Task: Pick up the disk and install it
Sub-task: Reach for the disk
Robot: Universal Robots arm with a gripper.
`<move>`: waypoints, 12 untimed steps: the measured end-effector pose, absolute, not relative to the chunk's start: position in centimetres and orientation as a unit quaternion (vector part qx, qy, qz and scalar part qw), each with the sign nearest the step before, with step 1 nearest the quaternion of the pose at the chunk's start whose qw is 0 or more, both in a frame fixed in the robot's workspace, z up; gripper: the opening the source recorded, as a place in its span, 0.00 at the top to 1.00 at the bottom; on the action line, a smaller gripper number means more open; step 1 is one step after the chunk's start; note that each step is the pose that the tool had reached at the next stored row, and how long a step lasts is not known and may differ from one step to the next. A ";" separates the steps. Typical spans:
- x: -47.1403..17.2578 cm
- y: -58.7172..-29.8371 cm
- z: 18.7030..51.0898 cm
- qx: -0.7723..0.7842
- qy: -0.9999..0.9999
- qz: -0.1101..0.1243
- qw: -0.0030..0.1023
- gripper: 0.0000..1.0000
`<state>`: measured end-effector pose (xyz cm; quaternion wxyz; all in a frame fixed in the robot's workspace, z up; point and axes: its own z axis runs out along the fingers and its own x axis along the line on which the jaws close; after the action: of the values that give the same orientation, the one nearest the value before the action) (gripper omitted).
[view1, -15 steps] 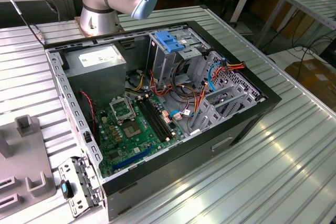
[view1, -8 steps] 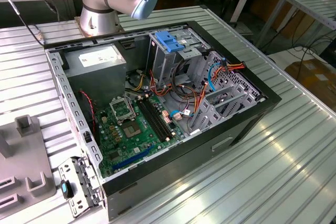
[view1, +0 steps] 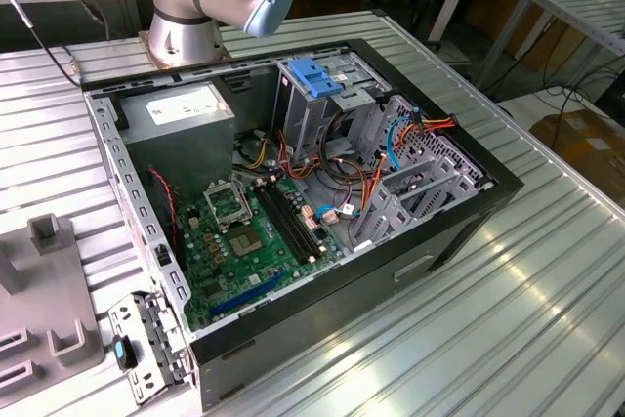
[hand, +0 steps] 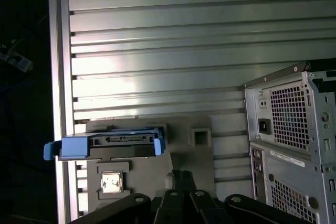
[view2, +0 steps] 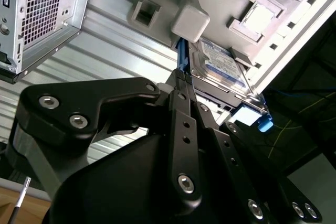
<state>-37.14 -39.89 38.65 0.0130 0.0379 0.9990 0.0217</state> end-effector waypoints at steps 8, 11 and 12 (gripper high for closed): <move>-37.9 -39.9 38.6 0.038 0.999 0.022 0.013 0.89; -38.3 -39.9 38.6 0.038 0.999 0.022 0.013 0.89; -38.4 -39.9 38.6 0.038 0.999 0.022 0.013 0.89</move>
<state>-38.44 -39.89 38.61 0.0130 0.0379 0.9990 0.0217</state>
